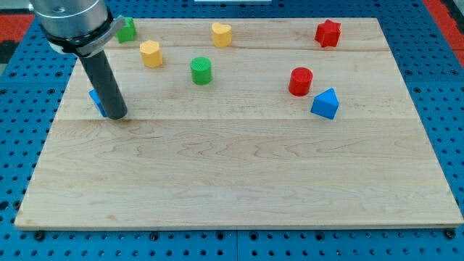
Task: Nudge the red circle down a bit
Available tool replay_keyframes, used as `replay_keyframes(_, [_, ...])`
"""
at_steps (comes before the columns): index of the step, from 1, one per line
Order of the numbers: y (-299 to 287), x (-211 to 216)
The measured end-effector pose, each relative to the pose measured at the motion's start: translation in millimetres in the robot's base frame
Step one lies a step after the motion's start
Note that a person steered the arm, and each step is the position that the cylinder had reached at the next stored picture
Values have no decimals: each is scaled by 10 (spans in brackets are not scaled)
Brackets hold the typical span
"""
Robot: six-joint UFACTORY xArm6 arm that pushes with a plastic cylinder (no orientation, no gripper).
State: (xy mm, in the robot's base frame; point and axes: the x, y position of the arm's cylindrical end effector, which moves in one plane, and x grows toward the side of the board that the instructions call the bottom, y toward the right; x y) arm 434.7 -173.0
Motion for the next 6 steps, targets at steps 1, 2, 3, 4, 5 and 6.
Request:
replay_keyframes(1, [43,0])
replay_keyframes(2, [49,0])
replay_keyframes(3, [69,0])
replay_keyframes(4, [518,3])
replay_keyframes(5, [1203,-46])
replay_keyframes(6, [1661,-261])
